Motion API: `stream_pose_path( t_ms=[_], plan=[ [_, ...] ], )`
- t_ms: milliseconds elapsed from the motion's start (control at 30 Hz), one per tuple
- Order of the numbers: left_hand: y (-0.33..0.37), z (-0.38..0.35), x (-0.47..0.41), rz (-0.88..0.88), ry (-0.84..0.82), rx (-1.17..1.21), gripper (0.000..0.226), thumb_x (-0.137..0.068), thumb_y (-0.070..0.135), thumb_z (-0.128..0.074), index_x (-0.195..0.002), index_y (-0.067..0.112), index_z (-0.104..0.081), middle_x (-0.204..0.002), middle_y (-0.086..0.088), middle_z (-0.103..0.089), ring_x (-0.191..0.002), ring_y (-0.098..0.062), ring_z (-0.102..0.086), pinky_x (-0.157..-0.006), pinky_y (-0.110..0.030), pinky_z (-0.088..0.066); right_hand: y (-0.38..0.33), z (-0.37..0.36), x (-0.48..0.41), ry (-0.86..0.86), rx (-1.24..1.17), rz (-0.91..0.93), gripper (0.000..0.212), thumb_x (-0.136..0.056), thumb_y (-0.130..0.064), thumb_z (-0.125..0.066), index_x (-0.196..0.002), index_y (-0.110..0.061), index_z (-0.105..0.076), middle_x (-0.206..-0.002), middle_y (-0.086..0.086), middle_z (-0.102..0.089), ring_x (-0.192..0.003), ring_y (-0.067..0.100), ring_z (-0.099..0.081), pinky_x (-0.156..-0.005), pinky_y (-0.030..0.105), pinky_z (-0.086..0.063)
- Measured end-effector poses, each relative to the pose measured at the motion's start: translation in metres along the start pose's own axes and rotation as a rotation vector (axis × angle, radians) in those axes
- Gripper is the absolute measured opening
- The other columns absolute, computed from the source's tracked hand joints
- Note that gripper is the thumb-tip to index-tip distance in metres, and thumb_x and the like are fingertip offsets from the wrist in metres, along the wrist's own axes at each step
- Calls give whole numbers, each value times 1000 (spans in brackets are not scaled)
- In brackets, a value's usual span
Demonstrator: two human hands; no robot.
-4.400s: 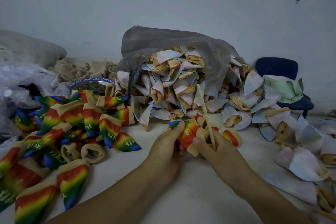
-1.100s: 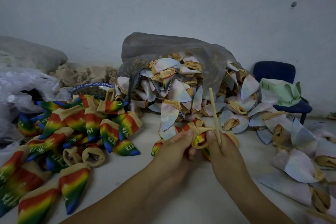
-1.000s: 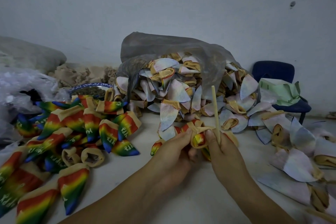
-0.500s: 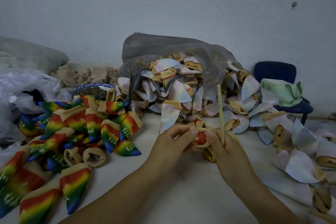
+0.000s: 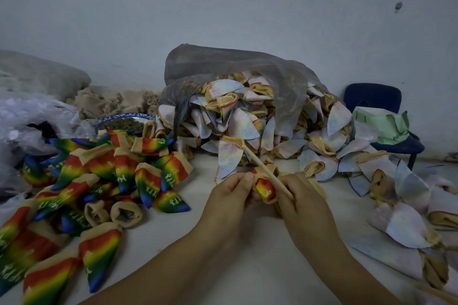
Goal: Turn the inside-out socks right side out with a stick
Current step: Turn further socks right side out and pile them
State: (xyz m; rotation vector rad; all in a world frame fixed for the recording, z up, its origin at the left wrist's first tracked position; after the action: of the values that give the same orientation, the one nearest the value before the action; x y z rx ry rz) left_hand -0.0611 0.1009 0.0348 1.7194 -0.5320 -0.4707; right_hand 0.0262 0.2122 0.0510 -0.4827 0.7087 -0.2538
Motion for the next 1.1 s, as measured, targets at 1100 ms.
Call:
stream_pose_path(
  t_ms=[1100],
  plan=[
    [-6, -5, -2, 289, -17, 432, 9, -91, 10, -60, -98, 5, -65, -69, -6, -61, -48, -6, -45, -45, -18, -41, -4, -8, 6, -270, -1316, -636, 18, -99, -16, -41, -90, -12, -56, -51, -1, -42, -35, 4, -20, -31, 16, -21]
  ],
)
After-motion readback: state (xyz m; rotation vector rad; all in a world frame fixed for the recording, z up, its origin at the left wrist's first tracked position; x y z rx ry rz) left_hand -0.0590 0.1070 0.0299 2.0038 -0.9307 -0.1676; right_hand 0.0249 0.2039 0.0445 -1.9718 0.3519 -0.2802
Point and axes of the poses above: each hand's wrist, its own x-axis away from the middle knuckle, its own z-axis out of the back of the hand, y = z × x, the point moved 3 cm from there along -x, towards the middle knuckle
